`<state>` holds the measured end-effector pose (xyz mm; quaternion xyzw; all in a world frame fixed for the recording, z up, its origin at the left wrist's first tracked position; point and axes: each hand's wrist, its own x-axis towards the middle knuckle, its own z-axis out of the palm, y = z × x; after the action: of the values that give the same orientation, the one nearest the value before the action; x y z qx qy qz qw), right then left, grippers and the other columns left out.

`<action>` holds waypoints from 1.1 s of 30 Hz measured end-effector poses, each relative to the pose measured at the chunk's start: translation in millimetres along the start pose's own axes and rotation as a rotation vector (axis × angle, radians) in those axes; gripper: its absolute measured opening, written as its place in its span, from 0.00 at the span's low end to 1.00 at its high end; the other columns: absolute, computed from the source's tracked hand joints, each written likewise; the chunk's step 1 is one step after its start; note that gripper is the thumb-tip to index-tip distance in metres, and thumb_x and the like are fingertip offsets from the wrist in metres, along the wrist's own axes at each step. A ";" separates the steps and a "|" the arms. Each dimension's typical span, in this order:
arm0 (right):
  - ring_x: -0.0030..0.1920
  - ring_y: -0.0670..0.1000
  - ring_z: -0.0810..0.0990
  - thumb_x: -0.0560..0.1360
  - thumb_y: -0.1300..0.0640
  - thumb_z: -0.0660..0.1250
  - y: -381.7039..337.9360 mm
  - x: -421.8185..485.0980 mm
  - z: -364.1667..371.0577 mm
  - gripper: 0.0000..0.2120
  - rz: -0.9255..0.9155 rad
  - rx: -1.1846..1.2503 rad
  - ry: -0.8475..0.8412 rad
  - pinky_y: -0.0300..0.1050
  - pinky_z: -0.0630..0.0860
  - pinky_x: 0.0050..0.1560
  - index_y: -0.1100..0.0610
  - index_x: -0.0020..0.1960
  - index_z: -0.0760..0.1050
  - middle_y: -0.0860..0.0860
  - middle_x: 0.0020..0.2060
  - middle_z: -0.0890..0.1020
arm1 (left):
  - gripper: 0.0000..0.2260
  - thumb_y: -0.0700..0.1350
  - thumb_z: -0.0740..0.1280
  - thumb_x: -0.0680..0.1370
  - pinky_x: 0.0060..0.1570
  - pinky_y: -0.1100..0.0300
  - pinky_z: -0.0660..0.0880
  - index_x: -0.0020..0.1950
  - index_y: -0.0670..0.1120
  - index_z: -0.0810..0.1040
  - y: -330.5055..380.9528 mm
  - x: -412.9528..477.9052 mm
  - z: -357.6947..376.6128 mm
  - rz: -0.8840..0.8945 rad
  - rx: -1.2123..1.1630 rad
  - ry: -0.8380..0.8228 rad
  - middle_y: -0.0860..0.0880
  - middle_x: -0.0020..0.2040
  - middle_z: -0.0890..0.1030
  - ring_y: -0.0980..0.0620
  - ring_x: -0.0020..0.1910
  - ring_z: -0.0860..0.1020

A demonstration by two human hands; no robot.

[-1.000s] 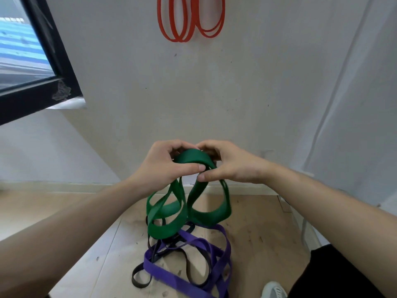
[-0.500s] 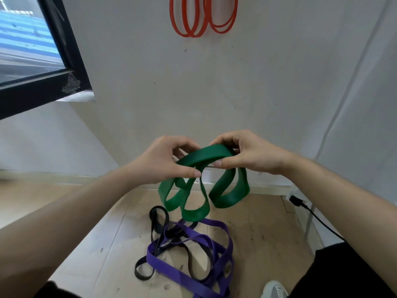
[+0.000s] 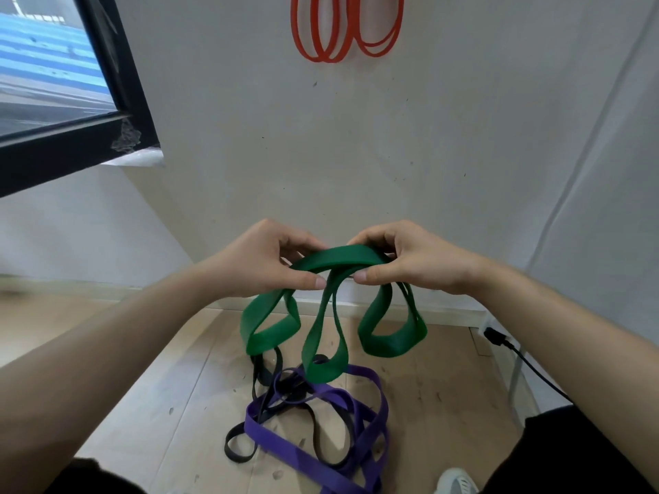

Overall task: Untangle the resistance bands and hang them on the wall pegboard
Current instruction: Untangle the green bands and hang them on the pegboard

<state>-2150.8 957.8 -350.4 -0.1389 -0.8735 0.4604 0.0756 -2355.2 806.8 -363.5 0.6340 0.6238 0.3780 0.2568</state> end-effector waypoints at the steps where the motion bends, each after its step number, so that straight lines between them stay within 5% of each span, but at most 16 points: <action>1: 0.47 0.49 0.83 0.75 0.62 0.74 0.5 0.2 0.8 0.11 -0.008 0.024 0.017 0.41 0.77 0.49 0.58 0.57 0.81 0.53 0.47 0.85 | 0.16 0.39 0.79 0.71 0.50 0.65 0.79 0.58 0.47 0.84 -1.9 -0.6 2.8 -0.011 -0.040 0.020 0.53 0.49 0.88 0.55 0.49 0.86; 7: 0.53 0.53 0.83 0.75 0.63 0.73 6.8 0.0 11.0 0.13 -0.075 0.216 0.153 0.47 0.79 0.58 0.59 0.60 0.80 0.57 0.52 0.85 | 0.16 0.37 0.76 0.74 0.53 0.61 0.80 0.61 0.44 0.81 -7.2 -2.5 23.7 -0.061 -0.290 0.101 0.48 0.52 0.87 0.51 0.54 0.85; 11: 0.51 0.47 0.83 0.75 0.62 0.72 1.3 -1.7 12.8 0.12 -0.141 0.299 0.256 0.41 0.78 0.54 0.58 0.58 0.80 0.50 0.48 0.85 | 0.18 0.43 0.77 0.73 0.59 0.57 0.79 0.62 0.45 0.81 -6.3 -1.7 33.1 -0.074 -0.431 0.093 0.45 0.55 0.86 0.47 0.58 0.84; 18: 0.47 0.48 0.81 0.72 0.58 0.70 -12.2 -5.6 -5.7 0.15 -0.178 0.481 0.419 0.46 0.80 0.54 0.59 0.58 0.79 0.49 0.45 0.84 | 0.18 0.41 0.76 0.74 0.57 0.53 0.81 0.62 0.48 0.78 7.7 11.1 43.4 -0.022 -0.384 0.193 0.43 0.52 0.85 0.45 0.54 0.84; 24: 0.46 0.47 0.81 0.77 0.63 0.69 -25.3 -6.4 -37.3 0.12 -0.156 0.469 0.600 0.50 0.79 0.53 0.59 0.60 0.79 0.54 0.47 0.84 | 0.16 0.45 0.70 0.75 0.58 0.52 0.79 0.62 0.47 0.80 38.6 36.3 33.1 0.026 -0.404 0.383 0.46 0.53 0.85 0.46 0.55 0.83; 33: 0.47 0.53 0.82 0.76 0.64 0.71 -77.6 3.7 -128.9 0.10 -0.246 0.328 0.803 0.51 0.80 0.51 0.54 0.54 0.77 0.52 0.47 0.83 | 0.08 0.43 0.67 0.81 0.57 0.50 0.79 0.59 0.47 0.80 134.5 112.1 -29.2 0.123 -0.458 0.435 0.44 0.50 0.83 0.47 0.48 0.81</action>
<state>-2134.2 1018.2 -213.6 -0.1881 -0.7004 0.4899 0.4838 -2305.4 900.9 -221.4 0.5007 0.5232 0.6500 0.2303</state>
